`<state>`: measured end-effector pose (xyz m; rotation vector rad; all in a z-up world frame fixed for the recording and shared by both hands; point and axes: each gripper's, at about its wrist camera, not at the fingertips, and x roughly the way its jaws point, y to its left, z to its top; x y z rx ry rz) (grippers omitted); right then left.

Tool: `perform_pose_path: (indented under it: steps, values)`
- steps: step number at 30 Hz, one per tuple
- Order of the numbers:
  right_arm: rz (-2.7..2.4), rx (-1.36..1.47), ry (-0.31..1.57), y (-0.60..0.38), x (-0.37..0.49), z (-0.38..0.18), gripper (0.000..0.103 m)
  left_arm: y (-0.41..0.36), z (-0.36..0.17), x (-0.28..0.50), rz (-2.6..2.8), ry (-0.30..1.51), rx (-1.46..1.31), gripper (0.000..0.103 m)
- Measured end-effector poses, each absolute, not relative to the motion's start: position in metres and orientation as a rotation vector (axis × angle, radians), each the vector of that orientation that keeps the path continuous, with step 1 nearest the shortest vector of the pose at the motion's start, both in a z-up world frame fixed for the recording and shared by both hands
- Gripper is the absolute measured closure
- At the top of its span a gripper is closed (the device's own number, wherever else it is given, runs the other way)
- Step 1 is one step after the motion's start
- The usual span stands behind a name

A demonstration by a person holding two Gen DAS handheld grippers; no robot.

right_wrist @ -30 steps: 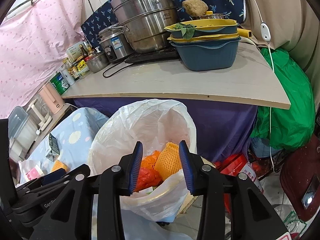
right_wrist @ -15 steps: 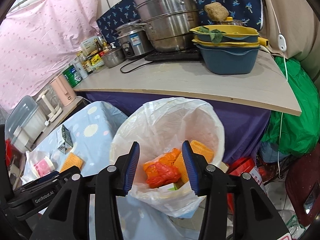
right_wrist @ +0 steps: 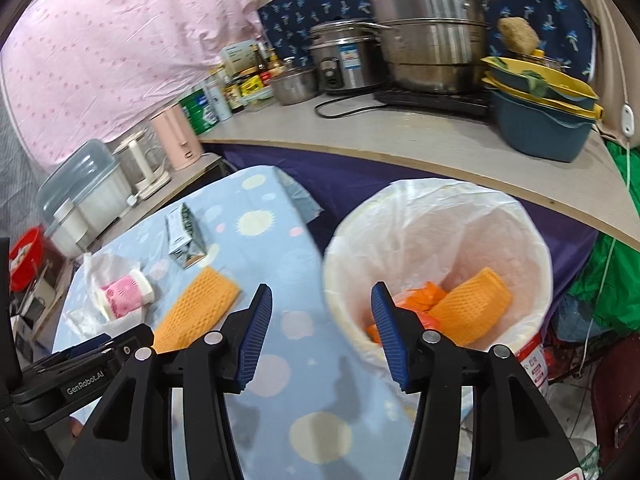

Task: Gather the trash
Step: 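Move both open grippers back over the trash on the table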

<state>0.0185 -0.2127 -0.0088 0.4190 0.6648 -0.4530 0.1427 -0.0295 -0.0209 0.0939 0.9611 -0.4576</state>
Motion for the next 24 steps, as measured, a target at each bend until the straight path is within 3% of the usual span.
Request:
perform_pose_path:
  steps: [24]
  values:
    - [-0.275,0.371,0.829,-0.13,0.115,-0.057,0.047,0.094,-0.052,0.206,-0.238,1.039,-0.07,0.025]
